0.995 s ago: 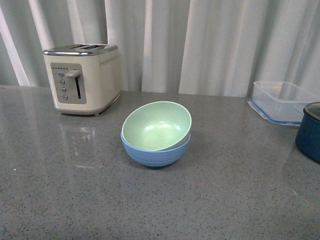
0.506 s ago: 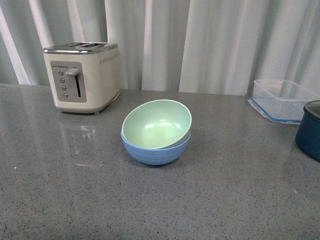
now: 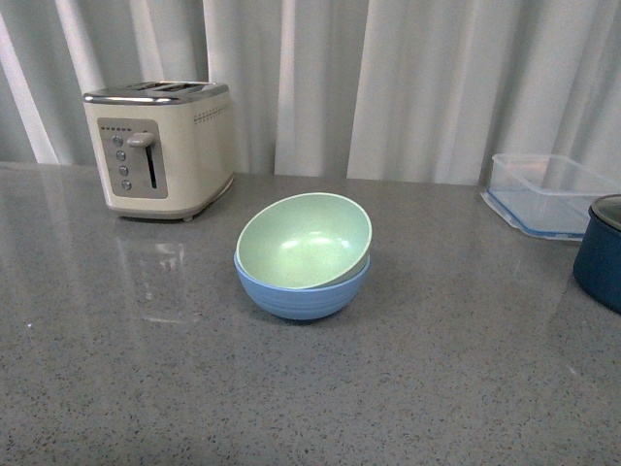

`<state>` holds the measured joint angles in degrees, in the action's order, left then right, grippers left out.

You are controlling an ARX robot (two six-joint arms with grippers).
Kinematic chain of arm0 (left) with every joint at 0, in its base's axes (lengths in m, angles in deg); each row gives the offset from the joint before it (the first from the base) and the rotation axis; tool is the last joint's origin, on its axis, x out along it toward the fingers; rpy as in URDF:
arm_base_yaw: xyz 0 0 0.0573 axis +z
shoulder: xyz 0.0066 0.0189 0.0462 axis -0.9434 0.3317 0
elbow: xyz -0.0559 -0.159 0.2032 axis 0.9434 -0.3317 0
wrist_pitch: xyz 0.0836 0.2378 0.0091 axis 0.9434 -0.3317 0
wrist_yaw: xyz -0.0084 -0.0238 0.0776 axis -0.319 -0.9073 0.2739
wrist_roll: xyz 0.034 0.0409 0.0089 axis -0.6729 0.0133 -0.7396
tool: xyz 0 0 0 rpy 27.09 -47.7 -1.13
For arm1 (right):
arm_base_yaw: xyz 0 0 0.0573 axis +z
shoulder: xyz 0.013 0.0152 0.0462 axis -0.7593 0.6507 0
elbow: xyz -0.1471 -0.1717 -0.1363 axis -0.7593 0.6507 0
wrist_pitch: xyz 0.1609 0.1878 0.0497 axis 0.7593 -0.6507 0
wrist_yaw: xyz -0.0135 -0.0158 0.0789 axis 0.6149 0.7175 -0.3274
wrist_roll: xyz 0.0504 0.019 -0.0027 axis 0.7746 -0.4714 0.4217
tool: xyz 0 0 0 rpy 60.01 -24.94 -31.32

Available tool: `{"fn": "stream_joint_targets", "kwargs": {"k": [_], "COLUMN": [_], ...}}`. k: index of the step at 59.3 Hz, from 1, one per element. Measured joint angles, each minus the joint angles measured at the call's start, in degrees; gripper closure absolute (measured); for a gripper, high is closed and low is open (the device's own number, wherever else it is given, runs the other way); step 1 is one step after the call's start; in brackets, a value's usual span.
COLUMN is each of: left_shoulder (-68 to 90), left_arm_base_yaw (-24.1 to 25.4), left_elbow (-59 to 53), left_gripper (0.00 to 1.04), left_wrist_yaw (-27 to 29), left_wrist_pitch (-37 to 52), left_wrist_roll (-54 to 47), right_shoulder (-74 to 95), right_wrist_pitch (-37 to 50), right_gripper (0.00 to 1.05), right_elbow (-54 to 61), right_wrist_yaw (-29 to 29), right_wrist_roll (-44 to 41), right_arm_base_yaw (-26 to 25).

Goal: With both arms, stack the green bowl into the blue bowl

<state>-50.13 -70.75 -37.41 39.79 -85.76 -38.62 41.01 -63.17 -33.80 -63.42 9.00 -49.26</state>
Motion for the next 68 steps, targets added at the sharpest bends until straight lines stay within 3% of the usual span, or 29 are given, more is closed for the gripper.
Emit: {"fn": "stream_joint_targets", "kwargs": {"k": [5,19,50,68], "left_shoulder": [-0.02,0.0,-0.02,0.0], "left_arm_base_yaw": [0.0,0.0,0.0,0.0], "left_elbow": [0.0,0.0,0.0,0.0], "left_gripper": [0.07,0.07,0.07,0.07], "left_wrist_yaw": [0.0,0.0,-0.02,-0.02], "left_wrist_pitch": [0.0,0.0,0.0,0.0], "left_wrist_roll": [-0.02,0.0,0.0,0.0], "right_shoulder": [-6.6,-9.64,-9.66,-9.66], "right_wrist_pitch": [-8.74,-10.03,-10.03,-10.03], "right_gripper": [1.04,1.03,0.1,0.1], "right_elbow": [-0.02,-0.02,-0.02,-0.02], "right_wrist_yaw": [-0.13,-0.13,-0.13,-0.13], "right_wrist_roll": [-0.02,-0.07,-0.04,-0.02], "right_arm_base_yaw": [0.0,0.0,0.0,0.0]}}
